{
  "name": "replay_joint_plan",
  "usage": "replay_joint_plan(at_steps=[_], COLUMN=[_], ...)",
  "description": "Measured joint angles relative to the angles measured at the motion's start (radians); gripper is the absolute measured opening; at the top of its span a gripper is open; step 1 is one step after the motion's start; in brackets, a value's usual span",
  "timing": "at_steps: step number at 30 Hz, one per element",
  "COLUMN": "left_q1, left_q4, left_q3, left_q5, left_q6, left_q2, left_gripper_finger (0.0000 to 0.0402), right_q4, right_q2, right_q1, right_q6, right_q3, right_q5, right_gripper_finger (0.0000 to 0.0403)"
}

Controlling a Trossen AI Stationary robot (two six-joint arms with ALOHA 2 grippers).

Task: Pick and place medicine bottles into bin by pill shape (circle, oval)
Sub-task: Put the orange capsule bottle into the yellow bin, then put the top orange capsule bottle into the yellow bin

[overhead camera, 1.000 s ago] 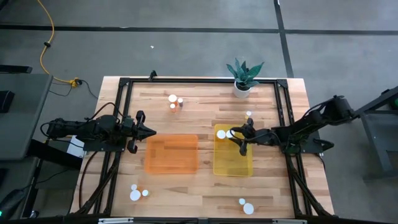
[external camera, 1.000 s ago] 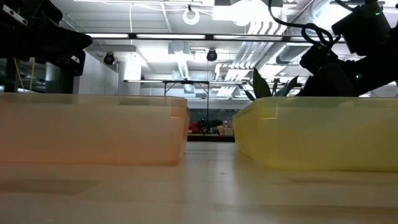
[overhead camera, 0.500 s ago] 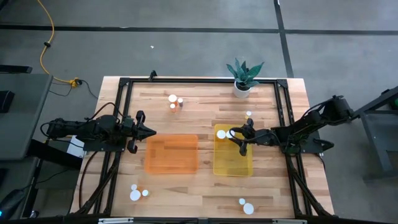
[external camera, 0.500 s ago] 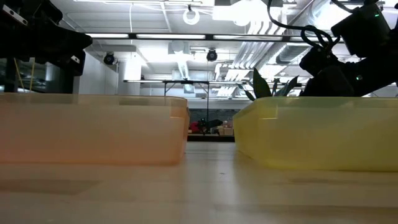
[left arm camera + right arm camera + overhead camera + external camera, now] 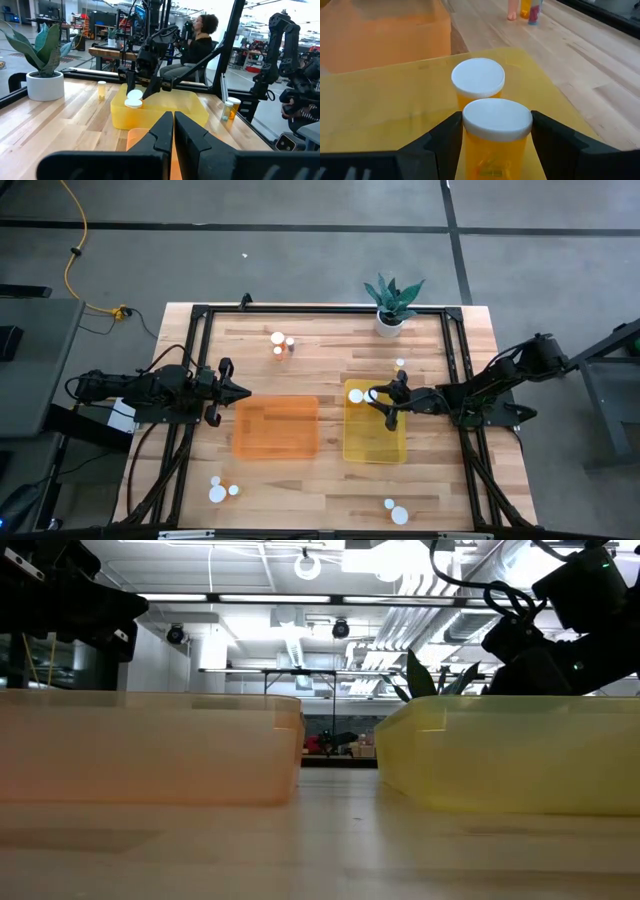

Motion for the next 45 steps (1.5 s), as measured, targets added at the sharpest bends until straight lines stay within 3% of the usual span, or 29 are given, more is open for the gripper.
replay_joint_plan(at_steps=[20, 33, 40, 45], left_q1=[0.000, 0.000, 0.000, 0.000], left_q4=[0.000, 0.000, 0.000, 0.000], left_q3=[0.000, 0.000, 0.000, 0.000], left_q5=[0.000, 0.000, 0.000, 0.000], left_q6=[0.000, 0.000, 0.000, 0.000], left_q2=[0.000, 0.000, 0.000, 0.000], left_gripper_finger=[0.0005, 0.0005, 0.0005, 0.0005], right_q4=[-0.015, -0.016, -0.015, -0.014], right_q2=[-0.001, -0.001, -0.002, -0.010], right_q1=[0.000, 0.000, 0.000, 0.000], right_q6=[-0.016, -0.016, -0.016, -0.060], right_q3=[0.001, 0.001, 0.001, 0.000], right_q5=[-0.012, -0.014, -0.015, -0.110], right_gripper_finger=[0.0208, 0.0282, 0.0300, 0.0301])
